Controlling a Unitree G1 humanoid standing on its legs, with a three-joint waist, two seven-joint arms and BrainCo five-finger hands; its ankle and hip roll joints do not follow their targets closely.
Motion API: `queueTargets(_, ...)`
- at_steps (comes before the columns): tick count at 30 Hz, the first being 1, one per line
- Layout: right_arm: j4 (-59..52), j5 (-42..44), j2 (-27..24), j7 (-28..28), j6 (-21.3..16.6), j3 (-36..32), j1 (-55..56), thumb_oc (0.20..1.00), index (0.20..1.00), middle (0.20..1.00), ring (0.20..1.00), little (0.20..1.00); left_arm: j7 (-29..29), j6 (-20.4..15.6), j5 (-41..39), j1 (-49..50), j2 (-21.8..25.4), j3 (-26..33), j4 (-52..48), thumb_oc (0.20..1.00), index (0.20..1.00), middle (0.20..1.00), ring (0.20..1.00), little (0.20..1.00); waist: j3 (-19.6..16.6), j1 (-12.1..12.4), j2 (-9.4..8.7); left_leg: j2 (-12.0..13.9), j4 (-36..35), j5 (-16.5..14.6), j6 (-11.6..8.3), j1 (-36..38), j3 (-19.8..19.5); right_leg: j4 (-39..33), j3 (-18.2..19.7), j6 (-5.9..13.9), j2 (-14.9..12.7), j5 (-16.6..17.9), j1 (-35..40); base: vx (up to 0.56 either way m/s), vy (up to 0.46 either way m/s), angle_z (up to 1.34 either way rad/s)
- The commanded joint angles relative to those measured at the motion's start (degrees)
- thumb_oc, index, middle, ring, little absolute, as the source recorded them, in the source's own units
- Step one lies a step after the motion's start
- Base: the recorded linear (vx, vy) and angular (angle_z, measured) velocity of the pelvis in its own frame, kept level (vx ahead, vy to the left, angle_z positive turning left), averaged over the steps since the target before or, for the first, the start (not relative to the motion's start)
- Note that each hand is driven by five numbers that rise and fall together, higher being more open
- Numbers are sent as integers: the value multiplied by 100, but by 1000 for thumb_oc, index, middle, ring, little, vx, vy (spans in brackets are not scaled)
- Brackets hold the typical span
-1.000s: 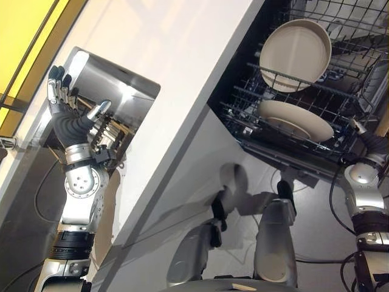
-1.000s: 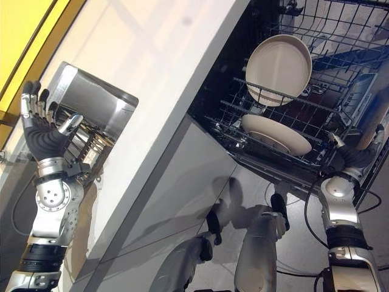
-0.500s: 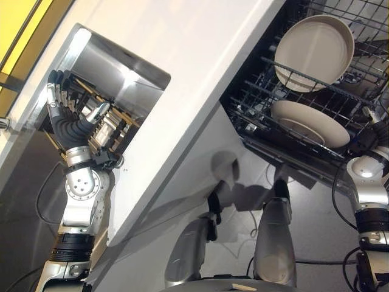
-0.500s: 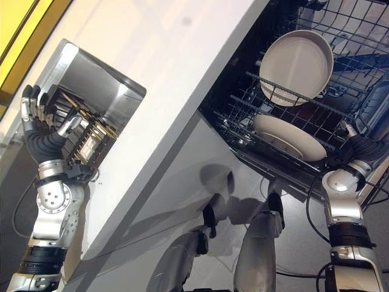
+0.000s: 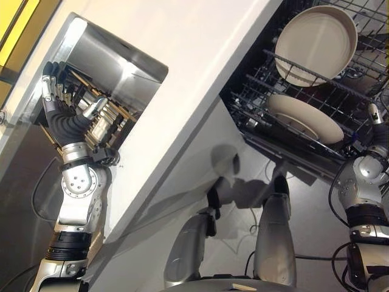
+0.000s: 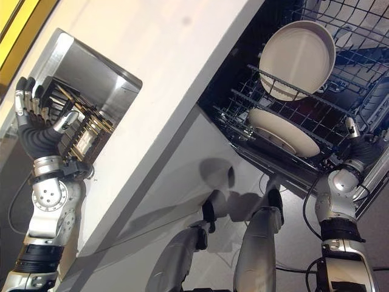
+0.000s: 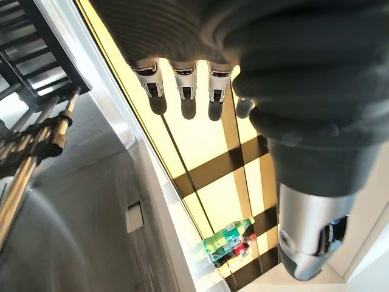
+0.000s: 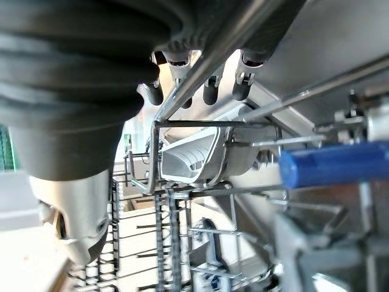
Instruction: Pick up plates and place into dishwasher.
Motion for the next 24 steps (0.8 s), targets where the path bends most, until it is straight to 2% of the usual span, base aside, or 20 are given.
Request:
queueTargets(1,-135,-106,259,1436,-345,399,-319,1000,1000,1000,1000,1000,87,-219,41,-172,-129,25,-174,1000,1000,1000,1000,1000,409,67,286,146,742,-415,-95,-259,-372,-496,179,-218,-208,173,288,-3,31,-6)
queueTargets(3,-295,-279,226,1659,-487,512,-326,1000,1000,1000,1000,1000,97,-213,43,-194,-155,47,-153,1000,1000,1000,1000,1000,409,65,270,145,740,-394,-109,-258,-362,-506,173,-201,-227,201,283,-9,49,-6)
queueTargets(6,-465,-498,181,1935,-490,631,-403,1000,1000,1000,1000,1000,162,-223,59,-243,-217,76,-59,1000,1000,1000,1000,1000,409,67,232,137,706,-373,-115,-239,-346,-560,163,-174,-247,231,306,-7,72,-2)
queueTargets(15,-1011,-846,123,1931,180,1060,-1173,1000,1000,1000,1000,1000,301,-67,107,-425,-236,51,21,1000,1000,1000,1000,1000,401,296,228,51,616,-296,-116,-144,-315,-650,-17,-138,-451,254,534,-22,88,3)
queueTargets(20,-1100,-964,116,1993,510,1192,-1431,1000,1000,1000,1000,1000,302,2,7,-309,-251,65,-42,1000,1000,1000,1000,1000,263,472,300,-100,685,-354,-80,-112,-320,-650,-104,-107,-649,248,671,54,143,13)
queueTargets(24,-1162,-967,89,2026,674,1283,-1569,1000,1000,1000,1000,1000,271,76,-75,-215,-236,46,-93,1000,1000,1000,1000,1000,111,629,287,-222,728,-428,-56,-25,-360,-776,-195,-83,-852,317,901,93,117,24)
